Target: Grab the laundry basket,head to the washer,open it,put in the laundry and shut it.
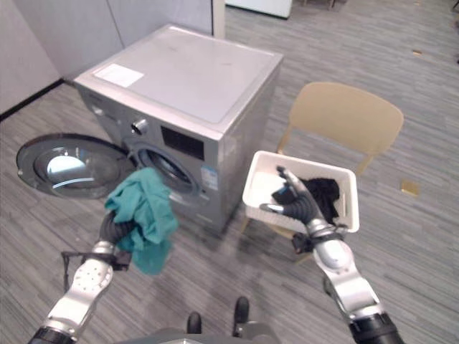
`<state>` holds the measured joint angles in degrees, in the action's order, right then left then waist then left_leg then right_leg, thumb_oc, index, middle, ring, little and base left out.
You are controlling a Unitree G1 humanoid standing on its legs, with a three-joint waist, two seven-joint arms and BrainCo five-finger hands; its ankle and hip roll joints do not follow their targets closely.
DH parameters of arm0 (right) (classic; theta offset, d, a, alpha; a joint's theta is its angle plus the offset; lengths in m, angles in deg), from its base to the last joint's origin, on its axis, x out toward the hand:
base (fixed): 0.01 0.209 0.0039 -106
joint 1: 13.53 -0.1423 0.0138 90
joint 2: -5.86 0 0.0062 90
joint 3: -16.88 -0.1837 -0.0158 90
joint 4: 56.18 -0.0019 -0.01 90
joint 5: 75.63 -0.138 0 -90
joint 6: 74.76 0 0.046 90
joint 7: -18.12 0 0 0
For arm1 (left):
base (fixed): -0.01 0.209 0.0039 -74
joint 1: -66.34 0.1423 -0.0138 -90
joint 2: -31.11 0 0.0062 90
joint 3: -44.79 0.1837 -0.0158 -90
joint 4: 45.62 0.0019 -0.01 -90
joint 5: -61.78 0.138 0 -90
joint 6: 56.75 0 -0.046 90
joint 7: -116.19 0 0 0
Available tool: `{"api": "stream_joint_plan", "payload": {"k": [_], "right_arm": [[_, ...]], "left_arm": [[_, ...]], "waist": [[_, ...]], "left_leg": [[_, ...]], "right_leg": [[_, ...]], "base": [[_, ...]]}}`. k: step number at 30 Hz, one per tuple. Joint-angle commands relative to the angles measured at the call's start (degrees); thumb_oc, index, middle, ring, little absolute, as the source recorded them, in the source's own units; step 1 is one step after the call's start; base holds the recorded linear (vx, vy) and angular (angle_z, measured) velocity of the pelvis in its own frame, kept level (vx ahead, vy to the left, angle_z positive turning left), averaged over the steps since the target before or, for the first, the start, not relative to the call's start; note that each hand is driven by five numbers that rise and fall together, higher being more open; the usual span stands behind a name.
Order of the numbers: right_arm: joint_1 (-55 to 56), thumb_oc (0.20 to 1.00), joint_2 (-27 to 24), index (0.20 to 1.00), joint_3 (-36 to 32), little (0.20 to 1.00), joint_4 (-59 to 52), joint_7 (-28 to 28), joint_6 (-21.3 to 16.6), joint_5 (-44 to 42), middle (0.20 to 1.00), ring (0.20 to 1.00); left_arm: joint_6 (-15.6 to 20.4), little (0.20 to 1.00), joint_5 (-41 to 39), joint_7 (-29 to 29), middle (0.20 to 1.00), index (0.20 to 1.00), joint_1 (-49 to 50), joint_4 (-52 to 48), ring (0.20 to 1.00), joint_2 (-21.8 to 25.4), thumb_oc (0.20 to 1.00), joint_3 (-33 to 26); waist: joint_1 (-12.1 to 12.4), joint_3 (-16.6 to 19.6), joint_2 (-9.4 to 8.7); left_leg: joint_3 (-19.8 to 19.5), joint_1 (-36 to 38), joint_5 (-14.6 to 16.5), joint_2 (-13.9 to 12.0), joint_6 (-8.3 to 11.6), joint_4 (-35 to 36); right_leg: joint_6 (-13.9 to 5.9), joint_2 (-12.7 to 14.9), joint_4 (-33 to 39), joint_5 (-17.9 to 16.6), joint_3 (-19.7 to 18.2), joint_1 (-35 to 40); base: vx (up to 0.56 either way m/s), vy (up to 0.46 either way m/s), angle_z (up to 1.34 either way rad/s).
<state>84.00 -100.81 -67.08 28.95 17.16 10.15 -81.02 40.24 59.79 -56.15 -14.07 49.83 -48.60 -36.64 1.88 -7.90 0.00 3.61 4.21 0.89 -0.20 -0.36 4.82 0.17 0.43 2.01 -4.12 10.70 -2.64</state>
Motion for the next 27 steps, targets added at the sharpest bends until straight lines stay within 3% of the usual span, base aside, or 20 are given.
{"api": "stream_joint_plan", "payload": {"k": [1, 8, 14, 15, 16, 18, 20, 21, 22, 23, 24, 25, 27], "right_arm": [[1.28, 1.0, 1.78, 1.0, 0.51, 1.0, 3.71, 2.24, -2.3, 4.49, 1.0, 1.0], [2.33, 1.0, 9.12, 1.0, 0.05, 1.0, 28.25, -0.23, -1.19, 8.94, 1.0, 1.0], [-0.01, 1.0, 11.39, 1.0, -0.79, 1.0, 34.04, -3.11, -1.29, 6.68, 1.0, 1.0], [-0.21, 1.0, 11.46, 1.0, -1.17, 1.0, 34.38, -3.78, -1.27, 6.31, 1.0, 1.0], [-0.34, 1.0, 11.45, 1.0, -1.38, 1.0, 35.73, -5.5, -0.35, 6.28, 1.0, 1.0], [-0.52, 1.0, 11.5, 1.0, -0.87, 1.0, 35.85, -5.74, -0.24, 6.32, 1.0, 1.0], [-0.7, 1.0, 11.34, 1.0, -0.52, 1.0, 35.42, -6.02, -0.02, 6.63, 1.0, 1.0], [-1.06, 1.0, 11.45, 1.0, -0.17, 1.0, 35.66, -6.72, 0.36, 6.74, 1.0, 1.0], [-1.09, 1.0, 11.66, 1.0, 0.03, 1.0, 35.54, -6.74, 0.7, 6.78, 1.0, 1.0], [-1.17, 1.0, 12.04, 1.0, 0.47, 1.0, 35.84, -6.59, 0.94, 6.98, 1.0, 1.0], [-1.93, 1.0, 12.19, 1.0, 1.24, 1.0, 36.17, -6.4, 0.81, 6.99, 1.0, 1.0], [-2.6, 1.0, 12.97, 1.0, 2.09, 1.0, 36.45, -6.06, 1.16, 7.5, 1.0, 1.0], [-2.94, 1.0, 13.36, 1.0, 2.62, 1.0, 36.32, -6.2, 1.07, 7.53, 1.0, 1.0]], "left_arm": [[3.6, 0.2, -1.24, -2.23, 0.2, 0.2, -1.51, 1.56, 0.2, 0.42, 0.2, -1.97], [1.85, 0.2, -5.86, -3.41, 0.2, 0.2, 4.98, 10.76, 0.2, -4.1, 0.2, -7.74], [0.83, 0.2, -8.88, -2.23, 0.2, 0.2, 4.41, 14.85, 0.2, -5.15, 0.2, -10.06], [0.69, 0.2, -9.14, -1.99, 0.2, 0.2, 3.67, 15.27, 0.2, -5.21, 0.2, -9.85], [0.67, 0.2, -9.41, -1.31, 0.2, 0.2, 1.6, 15.61, 0.2, -5.2, 0.2, -9.36], [0.86, 0.2, -9.5, -0.99, 0.2, 0.2, 1.32, 15.94, 0.2, -5.33, 0.2, -9.06], [1.0, 0.2, -9.73, -0.59, 0.2, 0.2, 0.43, 16.11, 0.2, -5.46, 0.2, -8.42], [0.86, 0.2, -10.98, -0.01, 0.2, 0.2, -1.25, 16.14, 0.2, -5.57, 0.2, -7.6], [0.79, 0.2, -11.66, 0.08, 0.2, 0.2, -1.81, 16.03, 0.2, -5.71, 0.2, -7.35], [0.62, 0.2, -11.89, -0.04, 0.2, 0.2, -2.09, 16.17, 0.2, -5.87, 0.2, -7.08], [0.58, 0.2, -11.79, -0.25, 0.2, 0.2, -2.3, 16.47, 0.2, -6.01, 0.2, -6.43], [0.48, 0.2, -10.73, -0.5, 0.2, 0.2, -2.75, 16.35, 0.2, -5.39, 0.2, -6.15], [0.48, 0.2, -10.53, -0.4, 0.2, 0.2, -2.88, 16.15, 0.2, -4.96, 0.2, -6.07]], "waist": [[0.11, 1.61, -2.62], [0.9, 0.52, -2.25], [3.06, -3.47, -2.97], [3.28, -4.17, -3.13], [2.51, -4.94, -3.68], [2.42, -4.73, -3.75], [2.24, -4.63, -4.1], [1.73, -4.62, -4.6], [1.47, -4.35, -4.51], [1.2, -3.89, -4.33], [0.98, -3.5, -4.64], [1.16, -3.36, -5.64], [1.33, -3.74, -6.2]], "left_leg": [[-0.44, -2.44, 0.11, 0.18, 1.81, 0.18], [-1.89, -1.83, -0.3, -0.03, 1.51, 0.18], [-3.18, -8.57, -0.32, 0.66, 2.45, -7.16], [-2.29, -10.58, -0.29, 0.61, 2.9, -8.89], [8.25, -12.18, 0.44, -3.57, 3.06, -10.71], [9.89, -11.39, 1.71, -4.73, 3.47, -10.63], [12.62, -11.66, 0.89, -6.51, 3.56, -10.19], [16.21, -12.52, -0.62, -8.46, 3.78, -9.73], [18.1, -12.31, -0.93, -9.2, 3.57, -8.82], [19.21, -11.57, -0.92, -9.16, 3.2, -7.24], [18.66, -11.12, -0.79, -8.31, 2.85, -6.77], [17.51, -10.91, 1.06, -6.46, 1.51, -7.58], [17.12, -10.9, 1.92, -5.6, 0.87, -8.32]], "right_leg": [[-5.66, 3.23, -4.16, 9.49, -2.93, 5.16], [-4.83, 2.43, -4.49, 10.52, -2.47, 5.82], [-4.26, 3.27, -3.46, 10.03, 0.14, 4.95], [-4.24, 3.72, -3.16, 9.96, 1.52, 4.53], [-4.66, 5.65, -1.55, 9.19, 7.24, 4.29], [-5.12, 6.0, -1.25, 9.84, 8.36, 5.34], [-5.43, 7.07, -1.33, 9.74, 11.3, 6.2], [-5.54, 8.54, -2.21, 10.1, 15.34, 6.99], [-5.56, 9.02, -2.84, 10.26, 16.64, 7.1], [-5.62, 9.35, -3.81, 10.61, 17.86, 7.3], [-5.86, 9.94, -5.01, 10.91, 18.26, 7.71], [-6.48, 12.19, -9.37, 11.08, 18.4, 7.8], [-6.92, 13.44, -12.05, 10.01, 17.95, 7.08]], "base": [[0.0, 0.0, 0.0], [-0.01, -0.027, 0.08], [-0.12, -0.038, 0.28], [-0.16, 0.053, 1.13], [-0.16, 0.053, 1.15], [0.06, 0.092, 1.26], [0.14, 0.195, 1.41], [0.14, 0.277, 1.05], [0.18, 0.319, 1.31], [0.21, 0.31, 1.68], [0.37, 0.443, 1.54], [0.37, 0.415, 0.94], [0.22, 0.243, 0.45]]}}
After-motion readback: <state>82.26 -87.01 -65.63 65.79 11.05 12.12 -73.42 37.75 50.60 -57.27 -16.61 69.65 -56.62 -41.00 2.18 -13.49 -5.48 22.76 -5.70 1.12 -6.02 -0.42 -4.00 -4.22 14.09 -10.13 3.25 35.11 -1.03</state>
